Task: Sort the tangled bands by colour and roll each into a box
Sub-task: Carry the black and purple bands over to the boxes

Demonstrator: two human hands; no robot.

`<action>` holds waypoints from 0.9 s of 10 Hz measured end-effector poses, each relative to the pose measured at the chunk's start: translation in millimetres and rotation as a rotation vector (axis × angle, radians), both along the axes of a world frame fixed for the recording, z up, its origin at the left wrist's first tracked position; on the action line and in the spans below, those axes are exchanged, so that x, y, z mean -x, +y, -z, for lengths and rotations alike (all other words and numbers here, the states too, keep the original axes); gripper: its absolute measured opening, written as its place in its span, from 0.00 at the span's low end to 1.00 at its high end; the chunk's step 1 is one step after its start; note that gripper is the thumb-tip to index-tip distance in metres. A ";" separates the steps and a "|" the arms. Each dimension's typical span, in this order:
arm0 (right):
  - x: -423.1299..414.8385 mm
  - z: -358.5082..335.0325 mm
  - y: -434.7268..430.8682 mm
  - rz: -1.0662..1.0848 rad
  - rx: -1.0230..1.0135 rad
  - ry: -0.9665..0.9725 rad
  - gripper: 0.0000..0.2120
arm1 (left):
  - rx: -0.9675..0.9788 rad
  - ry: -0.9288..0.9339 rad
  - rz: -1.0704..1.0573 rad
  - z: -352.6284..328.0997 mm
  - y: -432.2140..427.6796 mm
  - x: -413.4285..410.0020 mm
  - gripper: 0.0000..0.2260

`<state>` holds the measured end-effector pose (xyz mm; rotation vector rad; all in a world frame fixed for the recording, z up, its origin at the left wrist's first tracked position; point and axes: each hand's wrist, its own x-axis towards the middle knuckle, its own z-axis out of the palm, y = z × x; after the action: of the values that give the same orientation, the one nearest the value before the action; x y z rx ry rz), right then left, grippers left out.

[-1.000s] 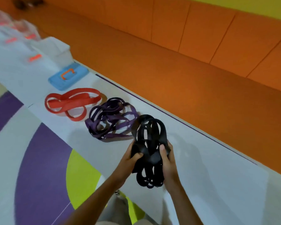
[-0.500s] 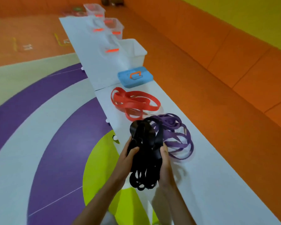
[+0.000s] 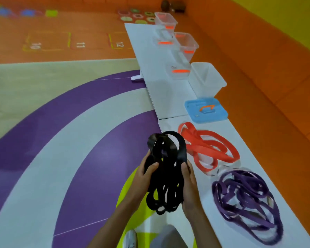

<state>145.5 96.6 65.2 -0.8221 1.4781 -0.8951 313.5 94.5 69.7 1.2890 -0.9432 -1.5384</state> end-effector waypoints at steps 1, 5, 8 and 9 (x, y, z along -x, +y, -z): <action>-22.1 4.4 -42.6 -0.029 -0.016 0.010 0.29 | -0.004 -0.021 -0.039 2.2 -43.9 -23.2 0.26; -90.3 -0.5 -302.0 -0.125 -0.001 -0.133 0.28 | 0.039 -0.042 -0.149 -14.3 -271.4 -83.4 0.19; -155.7 -3.9 -483.0 -0.211 0.011 -0.117 0.28 | 0.053 -0.059 -0.273 -30.5 -440.1 -143.0 0.23; -184.4 4.4 -541.9 -0.223 0.006 -0.108 0.31 | 0.067 -0.049 -0.295 -18.3 -496.4 -170.8 0.23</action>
<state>329.9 -445.3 60.8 -0.9094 1.2627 -0.7642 484.3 -401.9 88.0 1.3566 -0.7877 -1.2431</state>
